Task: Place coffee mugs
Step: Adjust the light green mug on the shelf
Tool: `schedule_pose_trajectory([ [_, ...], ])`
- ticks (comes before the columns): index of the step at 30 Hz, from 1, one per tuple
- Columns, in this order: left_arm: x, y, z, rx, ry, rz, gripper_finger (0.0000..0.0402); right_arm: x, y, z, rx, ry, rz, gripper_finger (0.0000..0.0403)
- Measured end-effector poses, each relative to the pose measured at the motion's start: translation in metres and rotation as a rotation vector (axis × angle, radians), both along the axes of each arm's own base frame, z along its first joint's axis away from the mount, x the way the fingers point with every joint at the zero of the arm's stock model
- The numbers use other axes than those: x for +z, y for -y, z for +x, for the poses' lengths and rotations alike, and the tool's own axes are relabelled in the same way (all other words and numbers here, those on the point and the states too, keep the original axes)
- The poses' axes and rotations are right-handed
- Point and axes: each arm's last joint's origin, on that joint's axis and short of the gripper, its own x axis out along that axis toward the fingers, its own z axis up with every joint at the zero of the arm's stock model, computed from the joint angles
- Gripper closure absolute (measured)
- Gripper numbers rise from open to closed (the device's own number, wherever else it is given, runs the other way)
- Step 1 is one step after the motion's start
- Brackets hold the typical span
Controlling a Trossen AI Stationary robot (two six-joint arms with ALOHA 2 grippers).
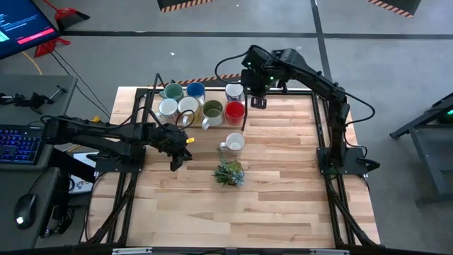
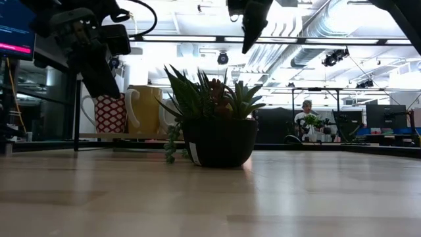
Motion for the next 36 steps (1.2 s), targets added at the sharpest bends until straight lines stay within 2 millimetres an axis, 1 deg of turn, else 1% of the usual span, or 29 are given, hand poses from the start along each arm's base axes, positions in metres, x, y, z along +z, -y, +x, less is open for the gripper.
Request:
schedule_pose_trajectory([
  [4,0.0,0.0,0.0,0.012,-0.002,-0.012,0.033,0.0,0.0,0.001,-0.018,0.018,0.017,0.0324],
  [7,0.0,0.0,0.0,0.04,-0.008,-0.04,0.033,0.001,-0.001,0.003,-0.042,0.058,0.056,0.0324],
  [10,0.0,0.0,0.0,0.078,-0.015,-0.067,0.033,0.002,-0.002,0.005,-0.084,0.08,0.057,0.0325],
  [12,0.003,0.0,0.001,0.08,-0.008,-0.067,0.033,0.006,-0.005,0.0,-0.076,0.075,0.055,0.0325],
  [16,0.007,-0.001,0.003,0.086,0.005,-0.058,0.033,0.025,-0.019,-0.028,-0.06,0.042,0.07,0.0325],
  [19,0.007,-0.001,0.003,0.087,0.005,-0.059,0.033,0.04,-0.028,-0.045,-0.101,0.113,0.108,0.0325],
  [22,0.007,-0.001,0.003,0.087,0.005,-0.059,0.033,0.057,-0.04,-0.068,-0.086,0.184,0.125,0.0325],
  [25,0.007,-0.001,0.003,0.087,0.005,-0.06,0.033,0.064,-0.05,-0.09,-0.105,0.205,0.127,0.0325],
  [28,0.007,-0.001,0.003,0.087,0.005,-0.059,0.033,0.061,-0.06,-0.111,-0.125,0.2,0.138,0.0325],
  [30,0.007,-0.001,0.003,0.087,0.006,-0.059,0.033,0.053,-0.066,-0.123,-0.127,0.196,0.146,0.0325],
  [32,0.007,-0.001,0.003,0.087,0.006,-0.059,0.033,0.039,-0.07,-0.132,-0.148,0.19,0.163,0.0325],
  [36,0.007,-0.001,0.003,0.087,0.006,-0.059,0.033,0.006,-0.077,-0.143,-0.183,0.246,0.211,0.0325],
])
